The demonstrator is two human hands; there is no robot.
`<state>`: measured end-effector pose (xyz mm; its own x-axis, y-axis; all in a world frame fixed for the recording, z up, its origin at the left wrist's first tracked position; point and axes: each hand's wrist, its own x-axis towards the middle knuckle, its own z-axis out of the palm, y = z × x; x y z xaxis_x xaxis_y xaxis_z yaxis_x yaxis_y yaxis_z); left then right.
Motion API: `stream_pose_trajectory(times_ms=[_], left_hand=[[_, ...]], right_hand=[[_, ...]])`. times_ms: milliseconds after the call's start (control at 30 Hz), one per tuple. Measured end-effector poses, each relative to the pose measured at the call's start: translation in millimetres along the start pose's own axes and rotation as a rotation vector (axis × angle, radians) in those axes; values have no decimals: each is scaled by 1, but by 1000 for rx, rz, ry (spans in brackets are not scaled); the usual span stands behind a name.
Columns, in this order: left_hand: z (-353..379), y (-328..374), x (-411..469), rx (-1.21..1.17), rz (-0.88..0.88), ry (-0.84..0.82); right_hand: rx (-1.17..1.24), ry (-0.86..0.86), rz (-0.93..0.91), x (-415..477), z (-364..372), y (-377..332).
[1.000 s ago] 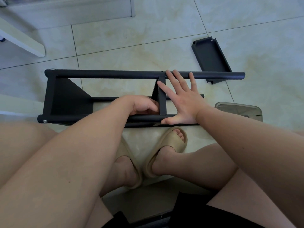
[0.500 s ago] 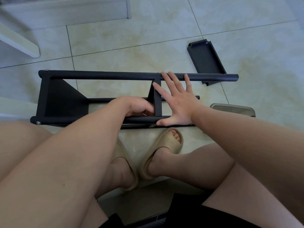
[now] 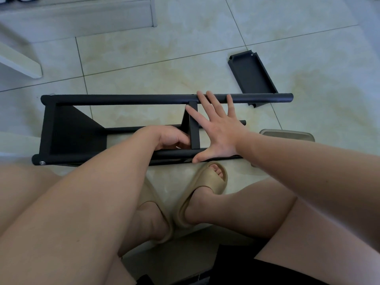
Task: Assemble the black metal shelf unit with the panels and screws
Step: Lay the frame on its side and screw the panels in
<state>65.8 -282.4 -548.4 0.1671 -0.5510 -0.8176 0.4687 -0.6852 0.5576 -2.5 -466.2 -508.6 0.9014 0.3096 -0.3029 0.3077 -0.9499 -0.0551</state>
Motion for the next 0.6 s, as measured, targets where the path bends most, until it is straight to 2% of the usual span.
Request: stream_pose_trajectory(times_ms=[367,467,600], left_hand=[[-4,-3,3,-74,-69,-72],[-5,-4,2,-47,-45,-83],[-4,-6,2,-18,32,-15]], right_hand=[[12,60,-32,2,8,0],[19,70,-35,2,9,0],[15,91,-40,2,9,1]])
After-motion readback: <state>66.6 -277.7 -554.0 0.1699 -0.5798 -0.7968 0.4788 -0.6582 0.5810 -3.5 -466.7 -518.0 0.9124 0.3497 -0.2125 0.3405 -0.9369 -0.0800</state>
